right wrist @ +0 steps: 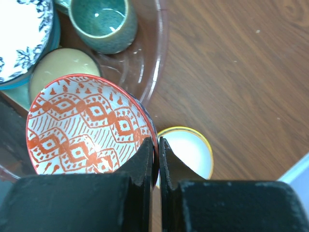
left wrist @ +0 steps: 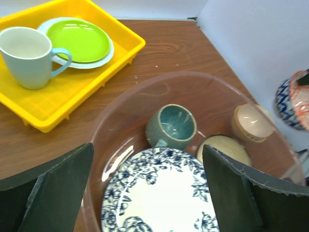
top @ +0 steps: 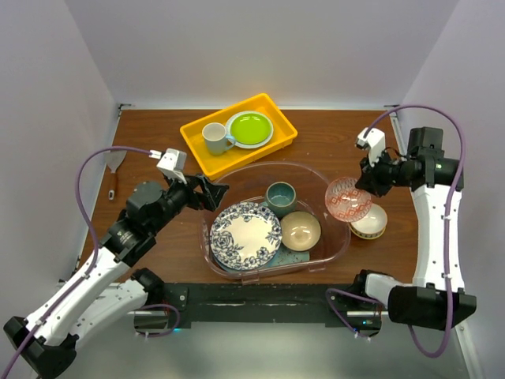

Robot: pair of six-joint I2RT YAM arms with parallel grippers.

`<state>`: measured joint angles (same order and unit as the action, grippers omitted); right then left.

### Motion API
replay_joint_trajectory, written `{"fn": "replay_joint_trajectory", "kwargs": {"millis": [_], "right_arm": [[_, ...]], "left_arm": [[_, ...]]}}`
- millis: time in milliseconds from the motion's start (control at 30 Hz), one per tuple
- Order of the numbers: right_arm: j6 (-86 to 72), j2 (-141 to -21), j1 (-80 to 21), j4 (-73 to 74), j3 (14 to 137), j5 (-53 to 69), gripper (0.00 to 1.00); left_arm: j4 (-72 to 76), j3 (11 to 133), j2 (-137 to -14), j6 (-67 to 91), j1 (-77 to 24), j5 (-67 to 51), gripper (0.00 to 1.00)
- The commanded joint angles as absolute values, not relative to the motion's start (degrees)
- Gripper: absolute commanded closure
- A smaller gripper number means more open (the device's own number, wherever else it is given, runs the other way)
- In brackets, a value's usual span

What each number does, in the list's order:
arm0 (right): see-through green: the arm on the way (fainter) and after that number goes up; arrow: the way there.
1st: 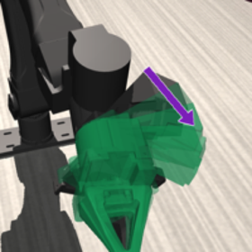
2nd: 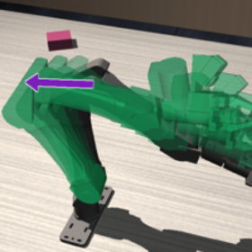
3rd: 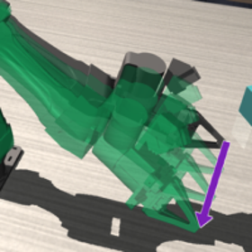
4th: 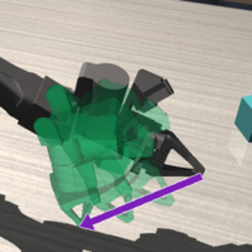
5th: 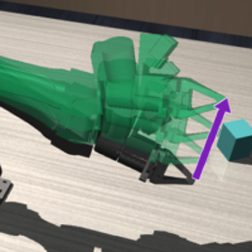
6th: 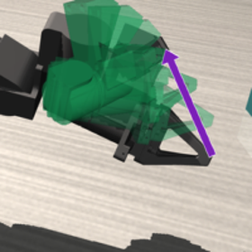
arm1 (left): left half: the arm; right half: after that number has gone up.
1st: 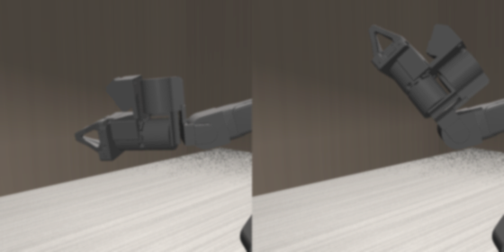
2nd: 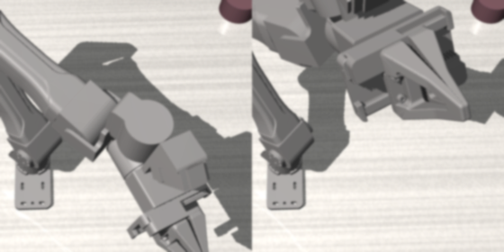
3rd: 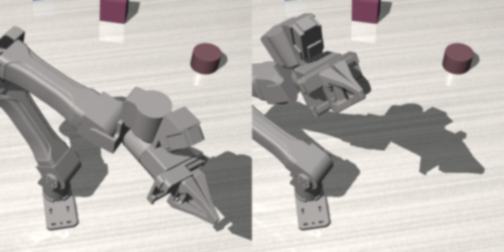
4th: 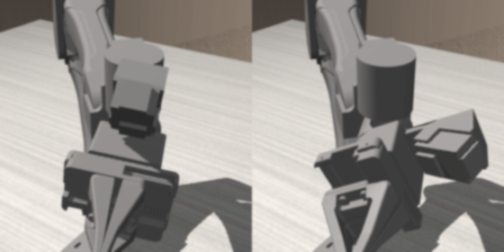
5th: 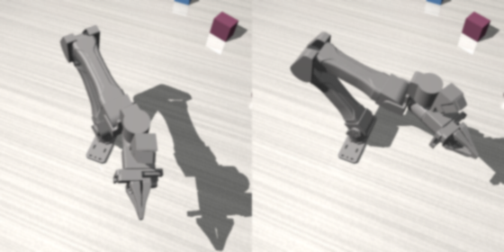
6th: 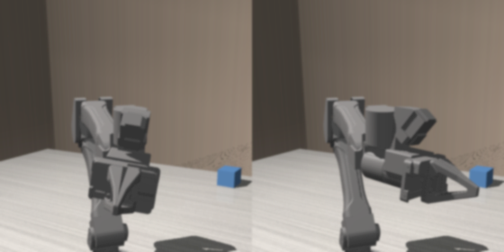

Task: Place the mixed dishes into the plastic bin
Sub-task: Pick up the bowl from the center of the board.

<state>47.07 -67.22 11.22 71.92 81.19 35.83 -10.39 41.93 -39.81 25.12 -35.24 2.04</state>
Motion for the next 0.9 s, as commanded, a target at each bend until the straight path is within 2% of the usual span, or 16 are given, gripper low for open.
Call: {"fn": "replay_joint_trajectory", "kwargs": {"millis": [0, 233, 367, 533, 867], "right_arm": [[42.1, -64.8, 8.3, 68.7, 79.1, 38.8, 1.00], [39.1, -63.2, 1.7, 66.0, 75.9, 38.1, 1.00], [35.9, -62.9, -3.7, 64.1, 75.0, 36.0, 1.00], [33.9, -63.6, -9.9, 62.5, 74.7, 33.0, 1.00], [32.2, -64.2, -16.4, 60.6, 74.6, 27.1, 1.00]], "left_arm": [[-8.8, 45.3, -40.8, 34.4, -35.0, -1.7, 0.00], [-6.0, 45.5, -42.9, 38.6, -35.2, -9.4, 0.00], [-6.6, 46.4, -45.1, 39.0, -37.3, -9.1, 0.00], [-9.7, 50.0, -48.8, 38.1, -47.8, 2.8, 0.00], [-13.5, 54.2, -54.6, 40.3, -55.1, 12.3, 0.00]]}}
